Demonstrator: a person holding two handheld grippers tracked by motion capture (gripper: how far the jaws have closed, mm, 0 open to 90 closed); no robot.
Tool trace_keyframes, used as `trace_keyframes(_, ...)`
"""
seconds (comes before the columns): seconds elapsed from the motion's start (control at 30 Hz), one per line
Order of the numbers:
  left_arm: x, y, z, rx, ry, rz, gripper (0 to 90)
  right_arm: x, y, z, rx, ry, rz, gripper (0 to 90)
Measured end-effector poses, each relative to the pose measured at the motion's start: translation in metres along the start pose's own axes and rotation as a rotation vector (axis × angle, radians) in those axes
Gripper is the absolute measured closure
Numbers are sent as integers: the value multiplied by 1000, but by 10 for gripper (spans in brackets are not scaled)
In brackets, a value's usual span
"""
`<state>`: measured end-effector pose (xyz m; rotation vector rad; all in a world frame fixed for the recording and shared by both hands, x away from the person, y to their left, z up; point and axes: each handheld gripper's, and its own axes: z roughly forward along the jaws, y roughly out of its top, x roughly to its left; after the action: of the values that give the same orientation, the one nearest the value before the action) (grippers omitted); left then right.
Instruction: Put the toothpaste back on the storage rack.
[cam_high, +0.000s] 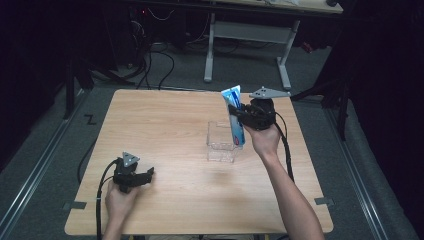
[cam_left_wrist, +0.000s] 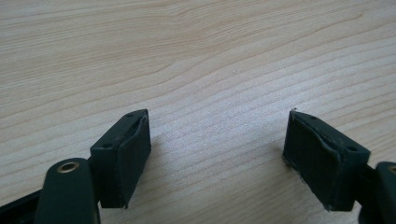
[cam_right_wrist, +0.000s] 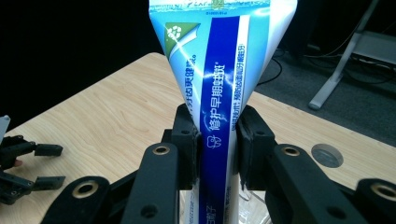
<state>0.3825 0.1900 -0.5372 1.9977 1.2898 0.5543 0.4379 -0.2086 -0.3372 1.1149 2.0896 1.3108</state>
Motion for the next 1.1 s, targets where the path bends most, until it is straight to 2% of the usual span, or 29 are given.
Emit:
trace_keyframes(0.23, 0, 0, 0, 0, 0, 0, 232, -3, 1, 4, -8, -6, 20, 718)
trace_keyframes(0.5, 0, 0, 0, 0, 0, 0, 232, -4, 2, 10, -12, -26, 19, 717)
trace_keyframes(1.1, 0, 0, 0, 0, 0, 0, 232, -8, -8, 27, 29, -41, 35, 717)
